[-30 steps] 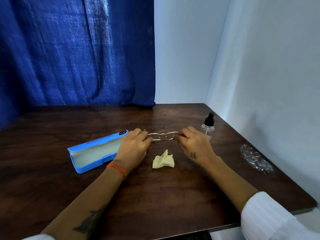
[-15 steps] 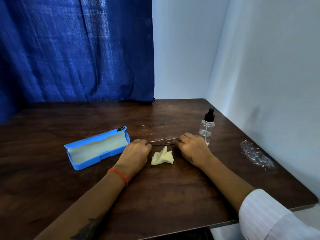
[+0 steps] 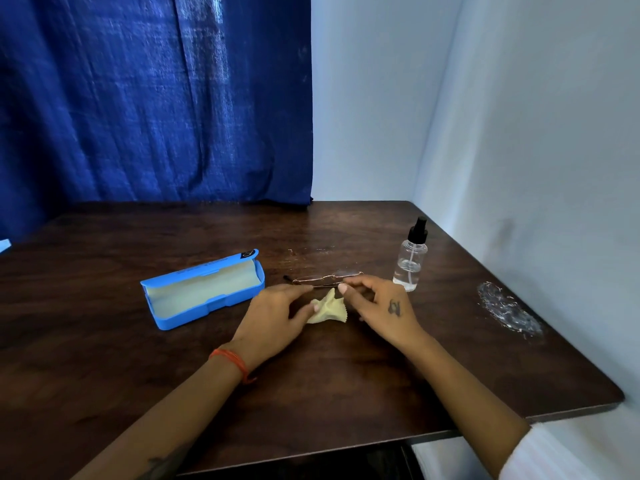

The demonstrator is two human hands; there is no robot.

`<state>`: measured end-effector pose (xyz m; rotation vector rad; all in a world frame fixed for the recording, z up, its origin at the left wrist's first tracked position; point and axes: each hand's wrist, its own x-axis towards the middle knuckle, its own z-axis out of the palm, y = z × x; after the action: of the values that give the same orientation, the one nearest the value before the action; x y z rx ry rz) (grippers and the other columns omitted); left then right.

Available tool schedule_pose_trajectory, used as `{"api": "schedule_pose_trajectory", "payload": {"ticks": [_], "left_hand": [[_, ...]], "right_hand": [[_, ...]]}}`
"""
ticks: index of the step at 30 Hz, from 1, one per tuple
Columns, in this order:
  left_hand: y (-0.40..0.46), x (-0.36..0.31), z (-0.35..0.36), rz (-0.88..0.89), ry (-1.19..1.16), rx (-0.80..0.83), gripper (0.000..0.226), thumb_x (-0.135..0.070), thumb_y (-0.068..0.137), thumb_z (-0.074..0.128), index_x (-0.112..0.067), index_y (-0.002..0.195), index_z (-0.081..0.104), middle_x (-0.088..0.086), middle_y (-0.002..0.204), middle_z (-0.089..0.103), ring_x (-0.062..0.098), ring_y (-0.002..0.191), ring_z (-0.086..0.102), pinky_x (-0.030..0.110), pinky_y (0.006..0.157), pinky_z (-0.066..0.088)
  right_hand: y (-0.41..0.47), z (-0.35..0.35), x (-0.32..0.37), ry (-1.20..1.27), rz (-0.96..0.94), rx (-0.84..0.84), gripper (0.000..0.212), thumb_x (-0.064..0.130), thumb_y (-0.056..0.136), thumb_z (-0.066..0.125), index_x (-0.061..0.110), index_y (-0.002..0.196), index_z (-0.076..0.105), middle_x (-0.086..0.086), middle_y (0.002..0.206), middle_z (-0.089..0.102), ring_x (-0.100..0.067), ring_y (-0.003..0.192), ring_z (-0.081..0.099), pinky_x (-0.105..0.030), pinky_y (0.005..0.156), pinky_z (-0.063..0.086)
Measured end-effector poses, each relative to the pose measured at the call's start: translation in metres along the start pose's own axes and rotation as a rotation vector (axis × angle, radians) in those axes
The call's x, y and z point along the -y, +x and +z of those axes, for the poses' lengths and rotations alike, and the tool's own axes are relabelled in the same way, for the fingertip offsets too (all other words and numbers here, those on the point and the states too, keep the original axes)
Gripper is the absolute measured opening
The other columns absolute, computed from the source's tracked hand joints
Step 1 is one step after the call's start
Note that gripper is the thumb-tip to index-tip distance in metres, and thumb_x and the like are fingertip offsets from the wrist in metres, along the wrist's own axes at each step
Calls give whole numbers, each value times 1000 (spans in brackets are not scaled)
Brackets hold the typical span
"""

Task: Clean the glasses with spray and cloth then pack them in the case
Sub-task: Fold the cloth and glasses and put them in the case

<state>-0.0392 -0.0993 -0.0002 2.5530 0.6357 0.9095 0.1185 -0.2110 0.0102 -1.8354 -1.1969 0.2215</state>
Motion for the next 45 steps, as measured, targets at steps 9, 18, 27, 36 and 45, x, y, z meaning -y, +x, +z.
{"api": "schedule_pose_trajectory", "payload": {"ticks": [9, 18, 27, 36, 45], "left_hand": [[-9, -21, -13, -465, -669, 162, 33, -1, 79, 65, -13, 110, 63, -2, 83, 63, 5, 72, 57, 7, 67, 48], [-36, -36, -47, -568, -1063, 65, 15, 2, 74, 68, -11, 79, 62, 3, 78, 62, 9, 70, 63, 18, 59, 53], [-46, -29, -52, -638, -1349, 63, 34, -2, 60, 66, -7, 93, 65, 3, 83, 73, 11, 78, 69, 19, 68, 56], [-45, -40, -43, -449, -1005, 11, 48, 12, 61, 72, -8, 104, 65, 5, 91, 72, 11, 79, 69, 19, 69, 55], [-45, -34, -46, -478, -1100, -9, 55, 5, 61, 71, -15, 111, 61, 6, 108, 69, 13, 90, 67, 20, 74, 55]], "right_hand": [[-19, 6, 28, 444, 224, 131, 22, 1, 73, 75, 1, 94, 69, -4, 70, 64, -3, 53, 57, -14, 50, 46], [-42, -5, 44, 717, 122, 162, 10, -3, 76, 68, 5, 81, 65, -6, 75, 68, -6, 64, 65, -15, 55, 50], [-46, 8, 39, 624, 166, 87, 21, -4, 81, 63, 16, 80, 59, 5, 73, 65, -5, 67, 56, -16, 53, 44], [-59, 17, 61, 680, 292, 224, 52, 35, 60, 78, 9, 100, 58, -15, 84, 71, -16, 70, 68, -28, 63, 55], [-58, 11, 52, 921, 435, 131, 15, -4, 84, 60, 5, 96, 60, -7, 70, 71, -13, 58, 67, -22, 55, 56]]}}
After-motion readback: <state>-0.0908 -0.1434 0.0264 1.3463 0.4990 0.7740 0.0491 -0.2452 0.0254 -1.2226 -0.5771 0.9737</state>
